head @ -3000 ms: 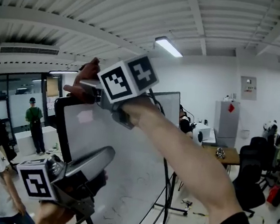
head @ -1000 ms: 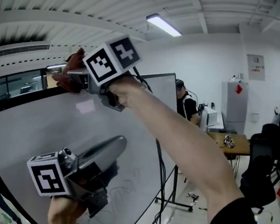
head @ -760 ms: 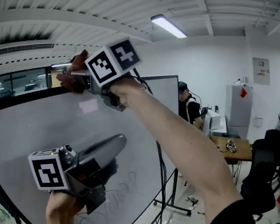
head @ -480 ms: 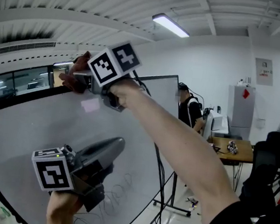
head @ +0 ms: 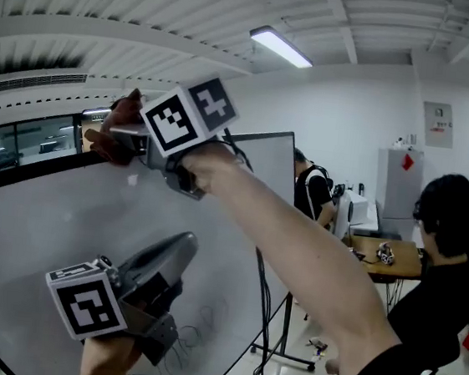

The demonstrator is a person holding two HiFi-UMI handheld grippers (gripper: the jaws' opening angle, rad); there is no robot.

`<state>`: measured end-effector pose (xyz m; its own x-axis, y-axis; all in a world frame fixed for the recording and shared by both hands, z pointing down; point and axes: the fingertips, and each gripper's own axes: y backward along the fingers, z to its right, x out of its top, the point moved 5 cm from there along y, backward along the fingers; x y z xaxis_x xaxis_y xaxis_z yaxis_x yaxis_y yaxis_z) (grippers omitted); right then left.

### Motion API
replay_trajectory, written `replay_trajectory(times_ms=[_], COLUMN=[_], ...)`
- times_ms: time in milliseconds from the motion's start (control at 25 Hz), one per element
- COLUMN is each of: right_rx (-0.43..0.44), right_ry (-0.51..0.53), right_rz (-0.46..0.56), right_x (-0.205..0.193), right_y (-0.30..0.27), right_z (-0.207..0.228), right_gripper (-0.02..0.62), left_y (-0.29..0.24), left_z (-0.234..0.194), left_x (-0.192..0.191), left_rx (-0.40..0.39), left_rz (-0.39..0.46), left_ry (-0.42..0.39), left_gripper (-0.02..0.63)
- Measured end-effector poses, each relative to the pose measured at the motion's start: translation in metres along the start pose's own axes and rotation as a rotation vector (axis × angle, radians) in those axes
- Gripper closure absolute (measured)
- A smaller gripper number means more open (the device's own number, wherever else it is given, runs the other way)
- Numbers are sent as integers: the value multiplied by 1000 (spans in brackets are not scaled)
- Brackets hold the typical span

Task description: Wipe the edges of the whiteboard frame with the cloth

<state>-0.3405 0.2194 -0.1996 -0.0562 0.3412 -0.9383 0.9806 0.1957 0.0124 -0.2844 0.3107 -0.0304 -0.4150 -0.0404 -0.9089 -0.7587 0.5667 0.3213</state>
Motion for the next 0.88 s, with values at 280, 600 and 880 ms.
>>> replay_trajectory(times_ms=[280, 600, 880], right_rx=[-15, -66, -90], right_ry=[38, 62, 7], right_rz=[-15, -13, -17], right_x=[-8, -16, -29], right_y=[13, 19, 19], right_z=[23, 60, 87], right_gripper=[482, 482, 482], left_y=[-32, -68, -79], left_z=[-21, -44, -73], left_x=[-5, 2, -5], left_rx=[-81, -209, -243], left_rz=[25, 37, 9], left_ry=[11, -2, 1], left_gripper=[618, 618, 618])
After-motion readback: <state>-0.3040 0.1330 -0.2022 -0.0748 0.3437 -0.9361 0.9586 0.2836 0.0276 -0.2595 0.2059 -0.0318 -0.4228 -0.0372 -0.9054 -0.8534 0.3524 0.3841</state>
